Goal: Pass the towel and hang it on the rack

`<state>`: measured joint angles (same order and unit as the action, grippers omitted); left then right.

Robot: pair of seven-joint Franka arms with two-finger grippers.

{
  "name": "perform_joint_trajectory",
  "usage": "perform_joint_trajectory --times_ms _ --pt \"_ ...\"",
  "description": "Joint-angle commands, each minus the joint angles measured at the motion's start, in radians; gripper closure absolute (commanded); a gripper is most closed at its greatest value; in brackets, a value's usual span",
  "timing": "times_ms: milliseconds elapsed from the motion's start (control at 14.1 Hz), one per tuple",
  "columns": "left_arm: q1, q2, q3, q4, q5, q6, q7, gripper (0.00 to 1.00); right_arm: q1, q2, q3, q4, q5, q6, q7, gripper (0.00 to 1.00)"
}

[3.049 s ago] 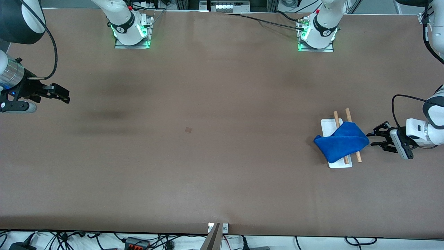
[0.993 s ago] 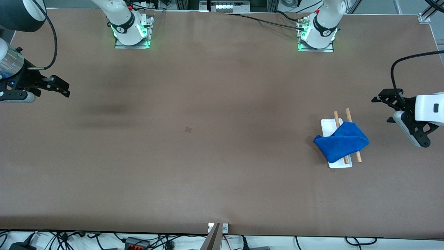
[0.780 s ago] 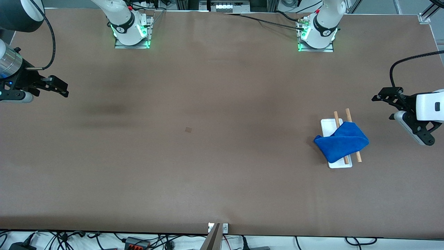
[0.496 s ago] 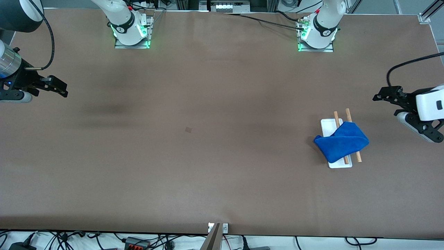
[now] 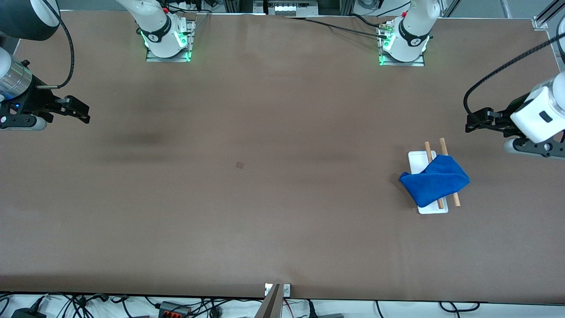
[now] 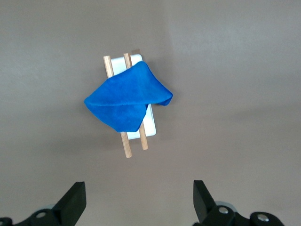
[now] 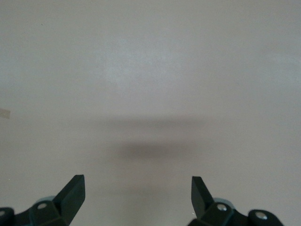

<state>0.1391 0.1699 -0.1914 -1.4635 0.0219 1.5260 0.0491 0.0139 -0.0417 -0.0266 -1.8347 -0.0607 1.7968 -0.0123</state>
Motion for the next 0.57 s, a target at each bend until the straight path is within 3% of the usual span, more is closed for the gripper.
perform_joint_trajectory --times_ms 0,142,496 --pt "-0.068 -0.081 0.082 -0.109 -0.023 0.045 -0.063 0.0 -0.011 -0.006 0.008 0.006 0.019 -0.016 -0.008 0.0" --pt "-0.073 -0.119 0.102 -0.161 -0.057 0.057 -0.109 0.0 -0.011 -0.01 0.007 0.009 0.019 -0.02 -0.006 0.0" --pt "-0.078 -0.13 0.102 -0.17 -0.057 0.066 -0.161 0.0 -0.006 -0.014 0.01 0.017 0.018 -0.068 -0.008 0.0"
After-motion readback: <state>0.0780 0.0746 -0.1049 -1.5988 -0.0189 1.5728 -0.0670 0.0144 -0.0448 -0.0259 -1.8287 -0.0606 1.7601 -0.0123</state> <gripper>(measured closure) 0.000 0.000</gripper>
